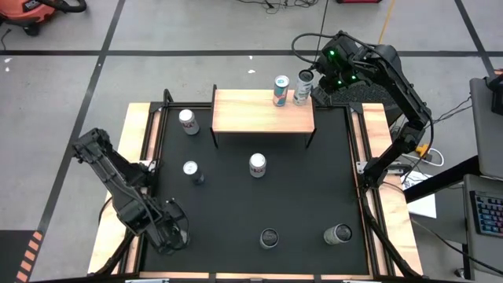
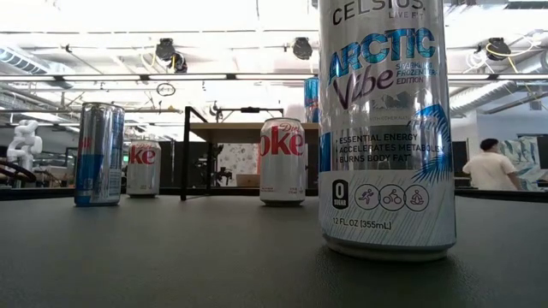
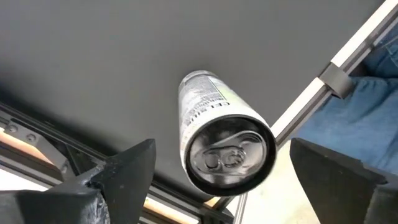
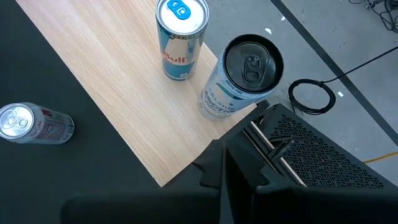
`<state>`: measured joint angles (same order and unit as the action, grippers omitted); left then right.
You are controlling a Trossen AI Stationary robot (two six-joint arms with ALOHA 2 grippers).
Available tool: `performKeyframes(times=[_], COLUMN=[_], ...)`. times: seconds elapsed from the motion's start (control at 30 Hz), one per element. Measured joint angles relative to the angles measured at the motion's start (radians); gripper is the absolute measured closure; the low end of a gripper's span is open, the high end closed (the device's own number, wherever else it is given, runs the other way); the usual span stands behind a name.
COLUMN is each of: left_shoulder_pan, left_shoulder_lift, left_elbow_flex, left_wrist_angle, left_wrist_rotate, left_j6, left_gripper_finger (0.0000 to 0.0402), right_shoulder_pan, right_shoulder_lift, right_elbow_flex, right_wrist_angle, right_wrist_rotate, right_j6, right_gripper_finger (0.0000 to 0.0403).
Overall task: Place canned beverage on shelf
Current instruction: Put the left white-yellow soda can on the shelf
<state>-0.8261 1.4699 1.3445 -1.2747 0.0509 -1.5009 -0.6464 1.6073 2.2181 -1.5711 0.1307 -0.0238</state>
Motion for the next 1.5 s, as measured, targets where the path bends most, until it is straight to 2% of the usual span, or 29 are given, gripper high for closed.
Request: performKeyframes(times=[0.33,0.5,0.77,0.93,1.13,1.5], left_shoulder_pan=[0.001,-0.014,-0.014,-0.014,-0.014,-0.011], left_shoulder_lift=[0.003,0.045,0.097,0.099,0.099,0.098], left_elbow_flex=[0.0,0.0,-0.001,-0.001,-0.001,-0.001], left_wrist_angle=[0.011,0.011,0.009,0.01,0.011,0.041], left_wrist_rotate=[-0.007,0.0,0.001,0.002,0.004,-0.004], left_j6=[-0.045,-0.057,-0.039,-0.037,0.041,0.04], left_gripper_finger=[0.0041,0.0041,0.0041,0.0041,0.0041,0.0041], right_shoulder_pan=[0.0,0.0,0.0,0.0,0.0,0.0], right_shoulder_lift=[0.0,0.0,0.0,0.0,0.0,0.0], right_elbow_flex=[0.0,0.0,0.0,0.0,0.0,0.0], right_wrist_angle=[0.003,0.003,0.003,0.003,0.009,0.01], right_wrist_rotate=[0.0,0.0,0.0,0.0,0.0,0.0], right_j6=[-0.001,-0.005,-0.007,-0.007,-0.015,-0.015], right_gripper_finger=[0.0403,0.0403,0.0403,0.0403,0.0403,0.0403])
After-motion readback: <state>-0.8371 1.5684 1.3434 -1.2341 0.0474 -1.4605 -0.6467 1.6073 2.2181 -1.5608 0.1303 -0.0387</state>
